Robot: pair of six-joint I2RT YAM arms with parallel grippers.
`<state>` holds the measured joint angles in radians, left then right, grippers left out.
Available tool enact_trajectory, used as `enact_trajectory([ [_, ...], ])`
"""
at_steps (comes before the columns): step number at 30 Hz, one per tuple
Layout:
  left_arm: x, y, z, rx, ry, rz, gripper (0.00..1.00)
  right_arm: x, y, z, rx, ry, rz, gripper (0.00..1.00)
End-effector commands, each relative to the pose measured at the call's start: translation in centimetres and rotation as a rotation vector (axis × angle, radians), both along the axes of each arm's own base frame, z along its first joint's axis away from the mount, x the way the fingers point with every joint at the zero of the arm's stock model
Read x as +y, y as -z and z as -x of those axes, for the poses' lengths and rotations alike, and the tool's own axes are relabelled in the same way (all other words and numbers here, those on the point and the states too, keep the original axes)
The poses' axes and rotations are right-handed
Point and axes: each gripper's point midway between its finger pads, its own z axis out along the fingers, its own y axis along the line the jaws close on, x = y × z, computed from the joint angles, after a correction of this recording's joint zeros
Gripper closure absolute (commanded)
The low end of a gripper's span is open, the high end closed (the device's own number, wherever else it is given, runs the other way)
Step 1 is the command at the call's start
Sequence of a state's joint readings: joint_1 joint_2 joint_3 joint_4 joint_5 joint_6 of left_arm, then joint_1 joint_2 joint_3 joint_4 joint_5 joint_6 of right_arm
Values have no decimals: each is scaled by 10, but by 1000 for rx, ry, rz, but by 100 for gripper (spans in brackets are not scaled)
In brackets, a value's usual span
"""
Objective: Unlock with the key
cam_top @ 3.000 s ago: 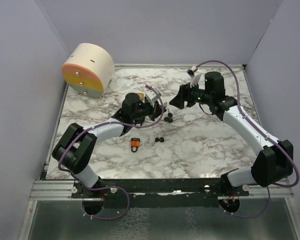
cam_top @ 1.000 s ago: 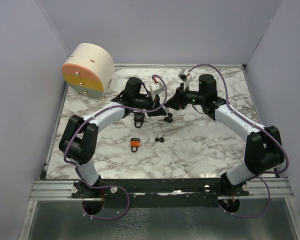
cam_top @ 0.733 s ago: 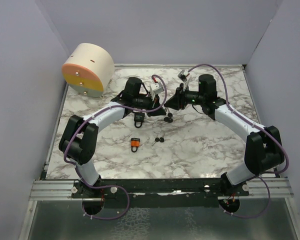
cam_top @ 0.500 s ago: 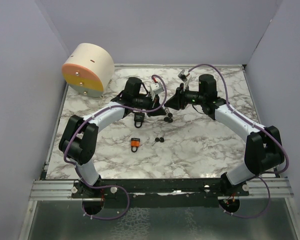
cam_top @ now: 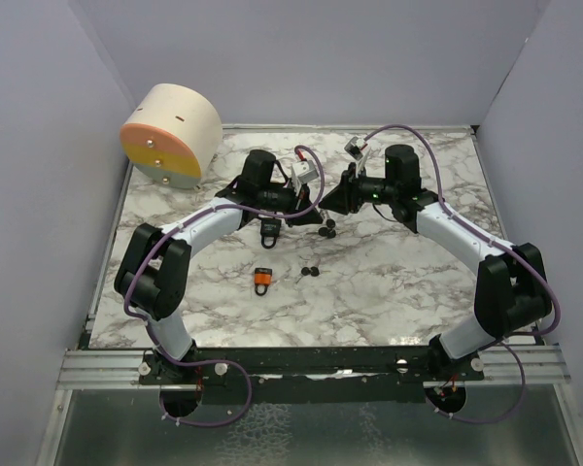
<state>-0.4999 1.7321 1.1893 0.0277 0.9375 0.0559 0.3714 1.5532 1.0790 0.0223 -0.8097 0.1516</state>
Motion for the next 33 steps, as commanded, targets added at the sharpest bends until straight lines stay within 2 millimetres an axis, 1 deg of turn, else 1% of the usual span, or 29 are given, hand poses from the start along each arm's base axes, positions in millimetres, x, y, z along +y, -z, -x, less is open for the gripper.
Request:
enact_trajectory([
  [1, -7, -23, 0, -58, 43, 43, 100, 2, -2, 0, -15, -29, -7, 76],
  [9, -7, -24, 1, -61, 42, 43, 100, 3, -1, 0, -11, -35, -6, 87],
  [13, -7, -25, 0, -66, 35, 42, 100, 3, -1, 0, -11, -35, -4, 98],
  [17, -7, -25, -5, -63, 7, 36, 100, 2, 0, 0, -12, -33, -2, 99],
  [19, -5, -23, -9, -61, -24, 24, 91, 1, 0, 0, -16, -25, 0, 99],
  [21, -3, -22, -13, -64, -54, 17, 74, 0, 0, -1, -20, -12, 3, 99],
  [23, 0, -19, -18, -65, -90, 12, 65, -2, 0, -3, -20, 11, 9, 99],
  [24, 3, -16, -22, -62, -111, 11, 61, -4, 1, -7, -16, 37, 15, 99],
  [25, 6, -27, -23, -88, -131, 26, 59, -6, 2, -10, -11, 65, 24, 99],
  [28, 20, -32, -30, -115, -197, 49, 47, -13, 8, -19, 3, 138, 51, 99],
  [31, 35, -35, -36, -125, -267, 58, 41, -18, 13, -25, 21, 193, 66, 99],
  [33, 45, -32, -39, -131, -317, 46, 39, -22, 15, -28, 31, 225, 67, 99],
])
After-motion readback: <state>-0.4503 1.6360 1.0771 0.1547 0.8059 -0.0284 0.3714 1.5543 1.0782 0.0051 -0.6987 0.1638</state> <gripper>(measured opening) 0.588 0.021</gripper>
